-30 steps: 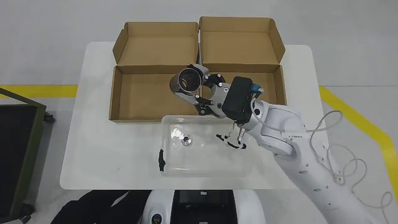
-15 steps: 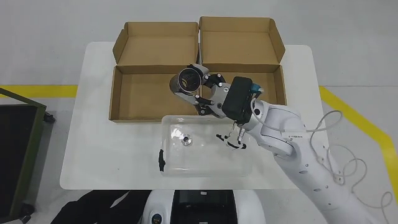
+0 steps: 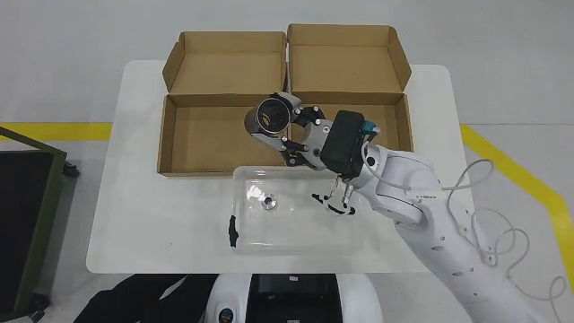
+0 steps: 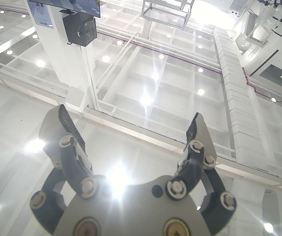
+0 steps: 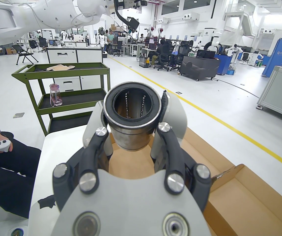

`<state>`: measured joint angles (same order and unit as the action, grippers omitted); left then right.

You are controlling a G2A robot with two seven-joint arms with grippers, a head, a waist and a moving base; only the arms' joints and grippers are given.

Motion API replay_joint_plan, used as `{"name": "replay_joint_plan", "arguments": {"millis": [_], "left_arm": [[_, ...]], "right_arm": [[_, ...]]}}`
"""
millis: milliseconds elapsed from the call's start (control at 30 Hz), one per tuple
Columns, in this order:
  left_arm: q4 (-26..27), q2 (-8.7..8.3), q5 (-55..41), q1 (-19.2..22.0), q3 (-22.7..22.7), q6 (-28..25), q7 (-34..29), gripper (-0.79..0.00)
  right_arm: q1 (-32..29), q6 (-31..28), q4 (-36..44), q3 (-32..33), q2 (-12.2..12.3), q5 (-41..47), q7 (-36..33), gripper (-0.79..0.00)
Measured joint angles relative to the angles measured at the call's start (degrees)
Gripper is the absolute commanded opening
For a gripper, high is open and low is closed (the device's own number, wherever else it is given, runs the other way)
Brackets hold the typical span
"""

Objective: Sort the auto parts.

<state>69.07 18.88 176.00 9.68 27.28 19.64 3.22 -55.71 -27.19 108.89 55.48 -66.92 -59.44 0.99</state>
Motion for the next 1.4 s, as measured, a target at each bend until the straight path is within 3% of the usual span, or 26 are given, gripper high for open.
{"name": "replay_joint_plan", "arguments": {"millis": [300,767,1000,1400], "left_arm": [[0.0,0.0,0.0,0.0,0.0,0.0,0.0,0.0],[0.0,0.0,0.0,0.0,0.0,0.0,0.0,0.0],[0.0,0.0,0.0,0.0,0.0,0.0,0.0,0.0],[0.0,0.0,0.0,0.0,0.0,0.0,0.0,0.0]], "right_arm": [[-0.3,0.2,0.1,0.0,0.0,-0.1,-0.2,-0.785],[-5.7,5.8,3.7,-0.4,-0.2,-3.7,-8.3,-0.785],[-2.0,6.9,-1.7,-1.1,-1.2,-1.6,-11.0,-0.785],[9.7,-1.4,-20.3,-1.4,-2.9,5.8,-13.9,-0.785]]}}
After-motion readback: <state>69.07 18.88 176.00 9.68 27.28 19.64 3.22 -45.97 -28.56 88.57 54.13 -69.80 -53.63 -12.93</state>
